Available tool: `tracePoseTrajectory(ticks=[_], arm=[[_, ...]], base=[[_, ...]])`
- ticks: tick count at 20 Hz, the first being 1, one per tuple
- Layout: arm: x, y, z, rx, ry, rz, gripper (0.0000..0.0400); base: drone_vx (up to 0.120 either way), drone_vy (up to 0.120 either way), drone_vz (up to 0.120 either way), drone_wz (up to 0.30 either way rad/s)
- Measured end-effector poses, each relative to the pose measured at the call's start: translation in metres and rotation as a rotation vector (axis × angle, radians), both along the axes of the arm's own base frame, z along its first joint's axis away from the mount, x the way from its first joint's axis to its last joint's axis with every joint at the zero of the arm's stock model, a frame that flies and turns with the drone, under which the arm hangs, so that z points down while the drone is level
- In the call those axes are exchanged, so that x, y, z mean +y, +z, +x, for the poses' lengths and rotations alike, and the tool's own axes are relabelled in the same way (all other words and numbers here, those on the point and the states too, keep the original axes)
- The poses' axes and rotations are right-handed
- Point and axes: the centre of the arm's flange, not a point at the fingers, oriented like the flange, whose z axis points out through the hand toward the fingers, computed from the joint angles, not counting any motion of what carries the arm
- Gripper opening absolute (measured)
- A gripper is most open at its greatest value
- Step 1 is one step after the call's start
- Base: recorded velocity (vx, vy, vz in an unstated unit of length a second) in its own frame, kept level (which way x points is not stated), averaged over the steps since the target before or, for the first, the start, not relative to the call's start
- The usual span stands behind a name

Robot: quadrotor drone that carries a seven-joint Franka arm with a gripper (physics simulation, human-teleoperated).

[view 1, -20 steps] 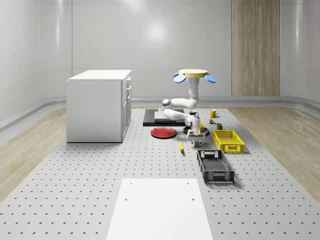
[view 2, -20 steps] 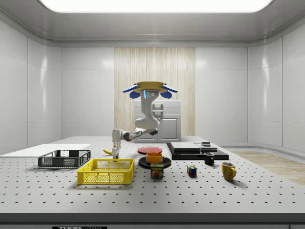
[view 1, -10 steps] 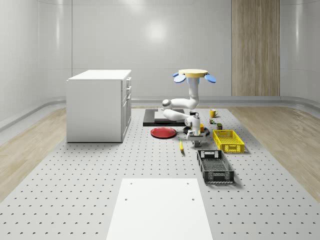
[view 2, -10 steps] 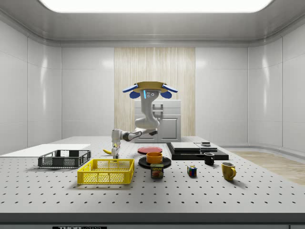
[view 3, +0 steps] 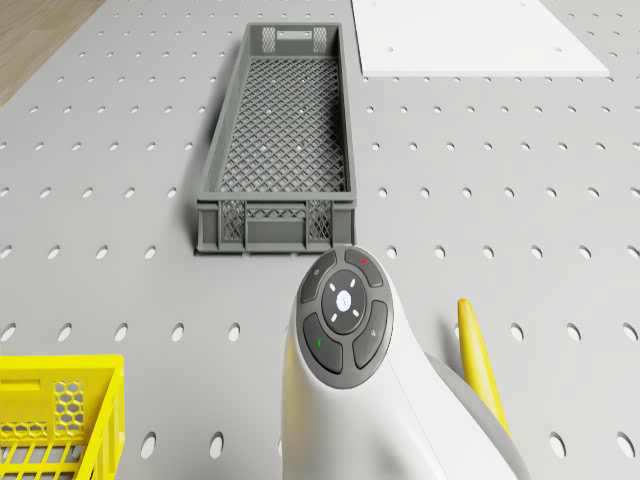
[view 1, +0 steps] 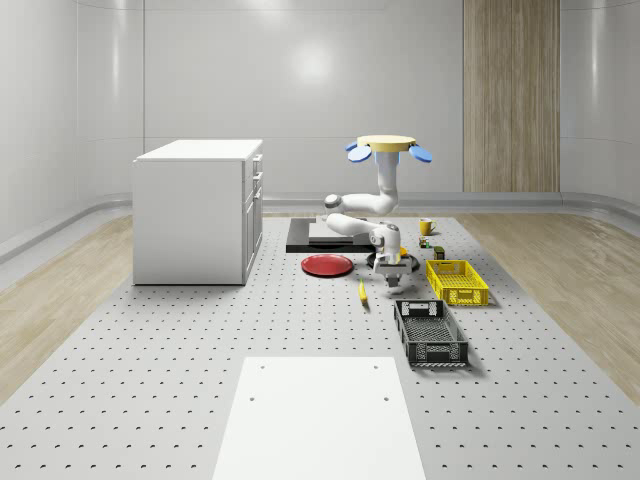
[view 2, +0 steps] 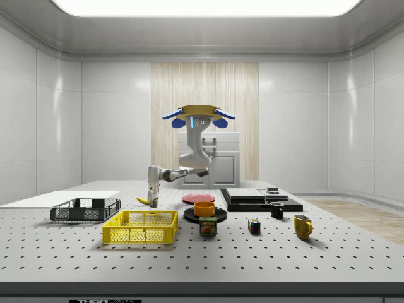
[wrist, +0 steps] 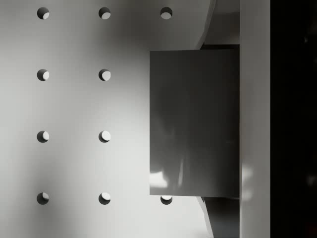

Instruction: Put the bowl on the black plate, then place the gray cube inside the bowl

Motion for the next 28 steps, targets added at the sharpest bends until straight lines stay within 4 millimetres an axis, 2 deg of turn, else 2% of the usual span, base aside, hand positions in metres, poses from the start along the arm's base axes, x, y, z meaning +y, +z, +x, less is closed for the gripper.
tracePoseTrajectory(ticks=[5, 14, 18, 20, 24, 28], arm=[[0.000, -0.011, 0.000, 0.000, 0.000, 0.000, 0.0251], [0.000, -0.016, 0.000, 0.000, 0.000, 0.000, 0.0251], [0.000, -0.016, 0.000, 0.000, 0.000, 0.000, 0.0251], [0.000, -0.016, 0.000, 0.000, 0.000, 0.000, 0.0251], [0.000, -0.016, 0.000, 0.000, 0.000, 0.000, 0.0251], [0.000, -0.016, 0.000, 0.000, 0.000, 0.000, 0.0251]], base=[[-0.008, 0.016, 0.120, 0.000], [-0.120, 0.120, 0.116, 0.000], [-0.120, 0.100, 0.000, 0.000], [-0.060, 0.000, 0.000, 0.000], [-0.120, -0.110, 0.000, 0.000], [-0.120, -0.010, 0.000, 0.000]])
